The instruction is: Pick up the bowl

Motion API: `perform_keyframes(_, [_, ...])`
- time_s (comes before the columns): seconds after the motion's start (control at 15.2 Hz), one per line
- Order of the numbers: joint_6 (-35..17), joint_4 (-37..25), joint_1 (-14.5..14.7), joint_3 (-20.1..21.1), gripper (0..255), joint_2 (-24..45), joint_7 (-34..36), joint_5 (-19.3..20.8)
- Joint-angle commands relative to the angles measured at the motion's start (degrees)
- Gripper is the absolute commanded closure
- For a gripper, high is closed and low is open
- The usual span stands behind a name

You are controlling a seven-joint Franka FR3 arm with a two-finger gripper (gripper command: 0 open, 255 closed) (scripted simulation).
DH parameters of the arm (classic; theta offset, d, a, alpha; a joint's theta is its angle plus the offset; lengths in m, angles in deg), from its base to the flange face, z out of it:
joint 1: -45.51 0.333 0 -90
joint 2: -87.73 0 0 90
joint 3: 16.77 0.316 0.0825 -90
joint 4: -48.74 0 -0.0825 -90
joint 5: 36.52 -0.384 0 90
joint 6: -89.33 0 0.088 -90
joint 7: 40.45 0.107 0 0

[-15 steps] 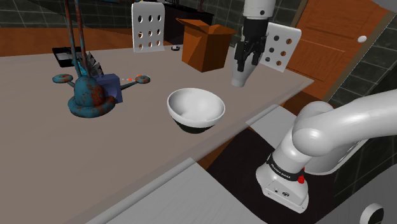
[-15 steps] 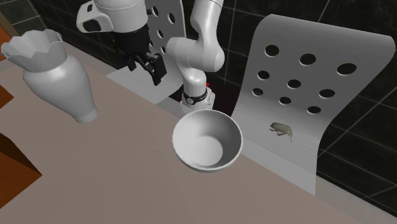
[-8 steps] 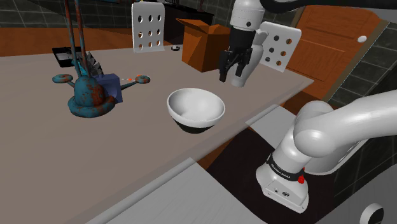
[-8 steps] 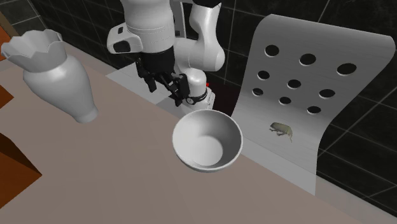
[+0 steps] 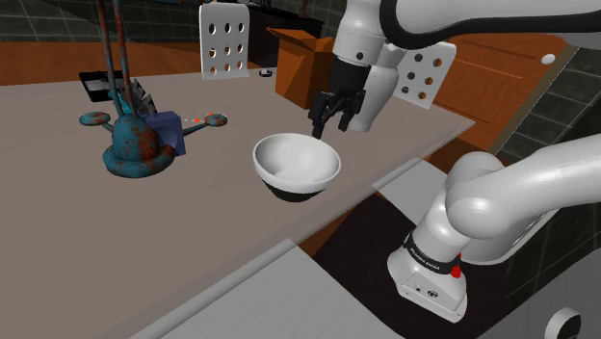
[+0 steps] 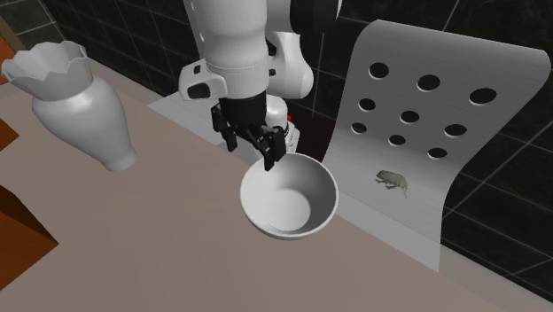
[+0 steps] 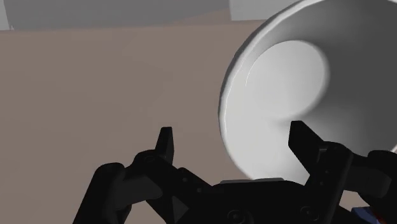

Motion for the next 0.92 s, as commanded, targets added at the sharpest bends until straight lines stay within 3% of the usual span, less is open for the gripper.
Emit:
perform_keyframes(0.0, [-1.73,1.75,0.11,0.19,0,-0.09,-0.05,-0.23])
perform_keyframes(0.26, [-3.75,3.66,0.2,0.42,0,0.02,-0.14,-0.46])
perform_keyframes(0.33, [-3.64,3.63,0.19,0.38,255,-0.05,-0.17,-0.44])
perform_keyframes(0.86, [-3.68,3.69,0.2,0.39,255,-0.08,-0.16,-0.45])
